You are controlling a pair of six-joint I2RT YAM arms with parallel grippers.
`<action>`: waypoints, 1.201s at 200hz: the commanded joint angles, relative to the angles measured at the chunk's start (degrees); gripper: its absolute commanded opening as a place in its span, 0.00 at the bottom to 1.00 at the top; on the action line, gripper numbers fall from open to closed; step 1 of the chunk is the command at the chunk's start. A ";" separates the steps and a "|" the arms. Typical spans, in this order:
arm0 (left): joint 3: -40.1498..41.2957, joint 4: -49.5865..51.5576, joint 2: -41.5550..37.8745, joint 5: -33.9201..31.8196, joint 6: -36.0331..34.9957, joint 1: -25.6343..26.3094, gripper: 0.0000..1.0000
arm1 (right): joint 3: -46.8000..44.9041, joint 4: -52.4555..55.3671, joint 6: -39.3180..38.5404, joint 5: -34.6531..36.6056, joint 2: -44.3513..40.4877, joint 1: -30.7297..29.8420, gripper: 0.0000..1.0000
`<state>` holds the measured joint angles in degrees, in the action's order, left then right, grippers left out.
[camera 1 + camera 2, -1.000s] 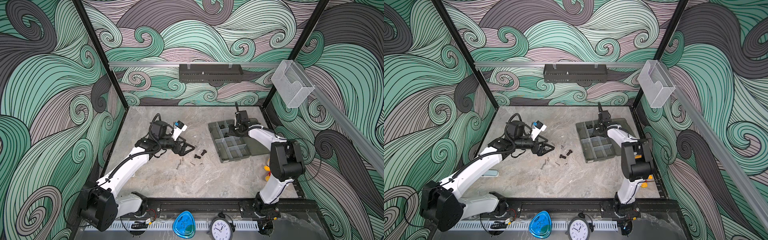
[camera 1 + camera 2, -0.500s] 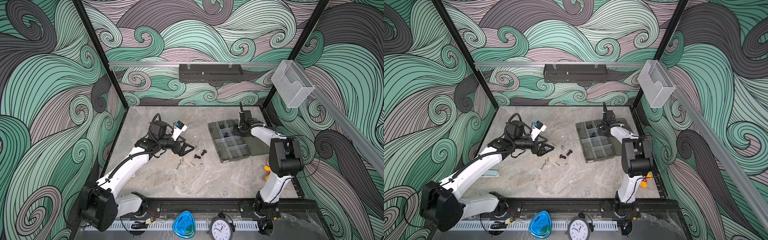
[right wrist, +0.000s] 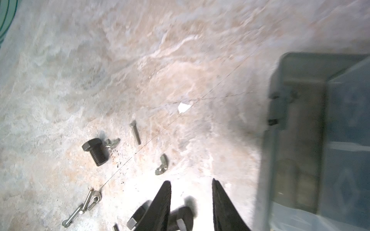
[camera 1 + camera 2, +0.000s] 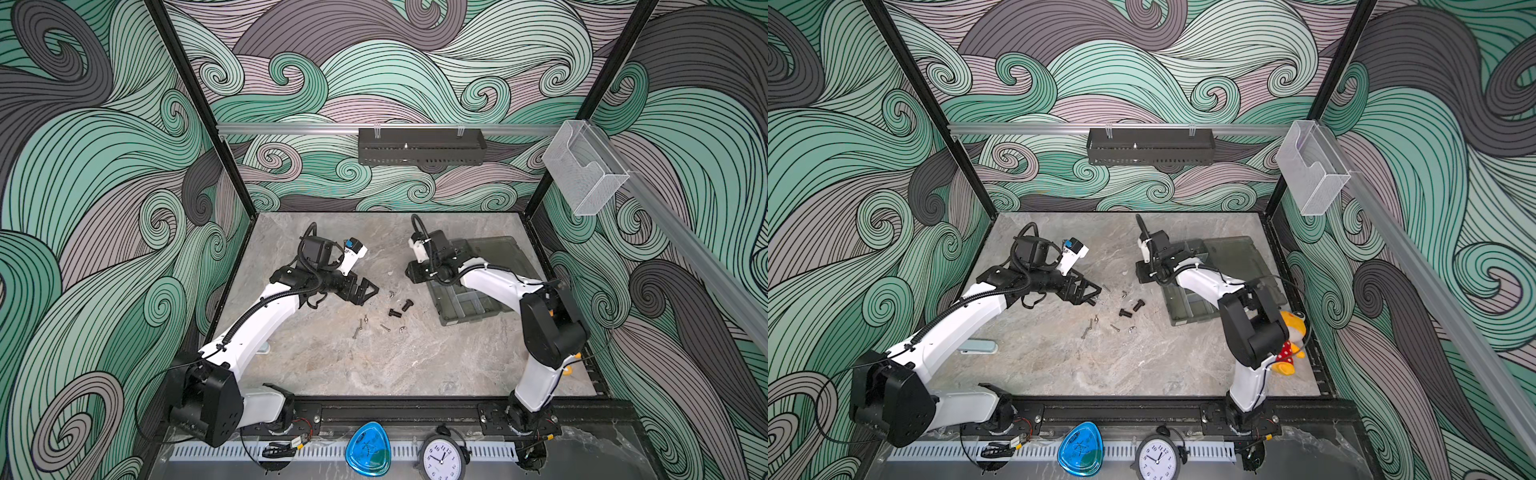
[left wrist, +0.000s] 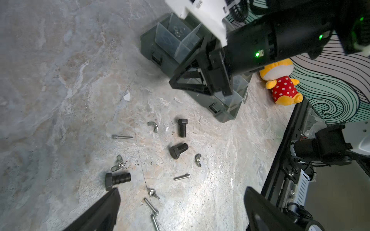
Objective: Sort the screws and nuts into containers
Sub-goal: Pick up the nut from the center of the table.
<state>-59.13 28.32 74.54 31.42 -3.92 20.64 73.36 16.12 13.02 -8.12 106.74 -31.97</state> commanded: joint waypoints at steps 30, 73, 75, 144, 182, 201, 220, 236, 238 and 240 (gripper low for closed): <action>-1.15 0.83 -0.54 -0.25 0.73 -0.76 0.99 | 2.98 3.11 5.98 3.94 7.03 -5.73 0.38; -1.19 0.78 -0.82 0.35 1.10 -1.22 0.99 | 4.54 4.03 7.11 5.17 9.04 -7.23 0.38; -1.17 0.80 -0.81 0.39 1.06 -1.24 0.99 | 4.58 4.08 7.11 5.19 9.09 -7.23 0.38; -1.11 0.51 -1.07 0.92 1.33 -1.57 0.99 | 6.48 5.73 8.60 6.74 11.33 -8.30 0.37; -1.15 0.51 -1.15 1.01 1.46 -1.66 0.99 | 9.78 8.51 8.68 8.87 13.74 -9.59 0.29; -1.16 0.51 -1.36 1.01 1.46 -1.71 0.99 | 10.14 9.13 8.55 9.30 14.63 -9.91 0.23; -1.16 0.47 -1.32 1.14 1.55 -1.82 0.98 | 9.74 8.90 8.60 9.84 14.62 -9.88 0.16; -1.16 0.42 -1.24 1.28 1.71 -1.82 0.99 | 9.85 9.19 8.33 10.38 14.21 -9.78 0.10; -1.16 0.42 -1.29 1.28 1.72 -1.88 0.99 | 9.84 9.26 8.34 10.53 14.09 -9.78 0.09; -1.16 0.42 -1.25 1.28 1.73 -1.87 0.99 | 9.80 9.30 8.30 10.68 14.04 -9.83 0.09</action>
<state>-59.13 28.45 74.46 31.57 -2.85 19.25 82.65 23.35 21.32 0.25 120.05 -41.82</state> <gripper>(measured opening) 0.986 0.118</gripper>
